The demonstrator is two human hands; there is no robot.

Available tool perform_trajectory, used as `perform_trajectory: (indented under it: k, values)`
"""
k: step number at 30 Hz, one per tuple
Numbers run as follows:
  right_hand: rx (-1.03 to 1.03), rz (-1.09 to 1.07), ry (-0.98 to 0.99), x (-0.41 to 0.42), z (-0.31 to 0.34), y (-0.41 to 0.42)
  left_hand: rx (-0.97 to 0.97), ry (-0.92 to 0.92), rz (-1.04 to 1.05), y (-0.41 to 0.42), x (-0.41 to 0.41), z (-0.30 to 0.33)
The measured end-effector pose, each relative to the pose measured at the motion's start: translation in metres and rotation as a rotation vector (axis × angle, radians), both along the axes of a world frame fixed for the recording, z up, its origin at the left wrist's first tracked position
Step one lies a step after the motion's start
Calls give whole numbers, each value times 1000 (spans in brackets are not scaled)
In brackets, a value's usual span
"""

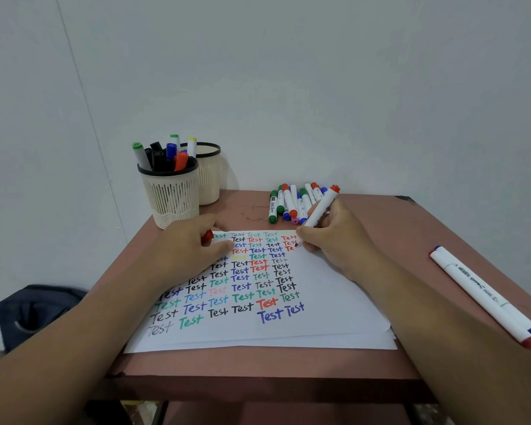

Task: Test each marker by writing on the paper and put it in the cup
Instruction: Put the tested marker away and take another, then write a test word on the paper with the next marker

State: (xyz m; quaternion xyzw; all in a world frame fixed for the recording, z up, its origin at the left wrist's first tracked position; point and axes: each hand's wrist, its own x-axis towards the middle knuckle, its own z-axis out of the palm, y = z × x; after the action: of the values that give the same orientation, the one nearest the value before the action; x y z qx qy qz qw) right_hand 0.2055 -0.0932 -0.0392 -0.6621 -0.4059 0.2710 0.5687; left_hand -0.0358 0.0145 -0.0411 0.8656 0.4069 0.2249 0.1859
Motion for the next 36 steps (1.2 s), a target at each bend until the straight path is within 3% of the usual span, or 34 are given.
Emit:
perform_trajectory:
  k: [27,36]
  values:
    - [-1,47,15,0,-1,-1,-2,-6,-1,-4,-1,4]
    - [45,-25,6,0,1,-2,-3,-14,2,-5,-1,4]
